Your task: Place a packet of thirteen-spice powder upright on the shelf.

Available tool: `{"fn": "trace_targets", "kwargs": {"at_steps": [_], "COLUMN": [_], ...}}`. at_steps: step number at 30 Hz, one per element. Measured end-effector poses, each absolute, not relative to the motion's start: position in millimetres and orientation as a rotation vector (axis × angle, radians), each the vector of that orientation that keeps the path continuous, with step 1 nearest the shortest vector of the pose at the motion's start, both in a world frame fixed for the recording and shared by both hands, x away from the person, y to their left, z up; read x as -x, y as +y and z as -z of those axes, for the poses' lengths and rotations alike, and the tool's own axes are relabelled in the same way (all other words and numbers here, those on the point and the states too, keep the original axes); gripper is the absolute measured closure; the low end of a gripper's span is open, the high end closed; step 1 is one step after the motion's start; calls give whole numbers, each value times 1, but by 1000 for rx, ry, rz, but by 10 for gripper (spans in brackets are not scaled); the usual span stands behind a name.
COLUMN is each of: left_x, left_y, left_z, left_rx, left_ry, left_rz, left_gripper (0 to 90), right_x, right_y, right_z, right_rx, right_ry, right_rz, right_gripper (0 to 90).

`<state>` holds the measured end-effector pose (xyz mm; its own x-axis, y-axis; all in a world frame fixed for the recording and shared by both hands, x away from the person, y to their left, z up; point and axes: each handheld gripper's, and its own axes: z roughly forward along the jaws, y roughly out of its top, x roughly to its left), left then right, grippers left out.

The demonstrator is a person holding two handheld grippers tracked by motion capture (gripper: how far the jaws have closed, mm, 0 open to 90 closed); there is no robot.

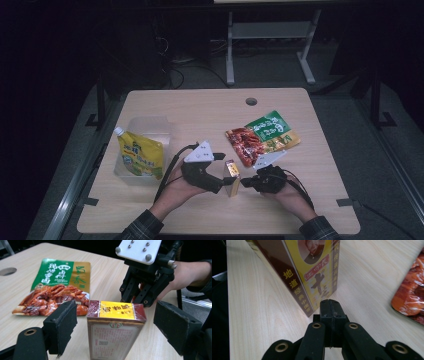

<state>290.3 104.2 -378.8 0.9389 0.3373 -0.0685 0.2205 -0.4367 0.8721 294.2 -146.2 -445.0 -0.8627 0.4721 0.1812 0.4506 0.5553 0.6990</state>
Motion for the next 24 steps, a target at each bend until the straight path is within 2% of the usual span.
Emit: {"fn": "trace_targets", "kwargs": {"at_steps": [5, 8, 11, 15, 18, 21, 24], "left_x": [-285, -280, -277, -273, -268, -264, -264], "left_y": [115, 127, 143, 155, 155, 153, 147], "left_z": [375, 375, 376, 391, 406, 419, 428], "left_rx": [-2046, -2046, -2051, -2084, -2127, -2155, -2183], "left_ry": [405, 412, 427, 443, 451, 465, 457], "left_rz": [-150, -157, -151, -118, -95, -63, -56], "left_gripper": [196, 256, 364, 648, 791, 895, 896], "right_x": [-290, -289, -290, -295, -301, -307, -316], "right_y": [-153, -156, -155, -152, -146, -139, -134], "right_z": [443, 444, 445, 447, 448, 449, 450], "right_rx": [-847, -845, -847, -849, -871, -868, -862], "right_ry": [2732, 2733, 2735, 2735, 2735, 2734, 2732], "right_rz": [-1223, -1223, -1217, -1203, -1195, -1206, -1226], "right_gripper": [900, 900, 900, 900, 900, 900, 900]}}
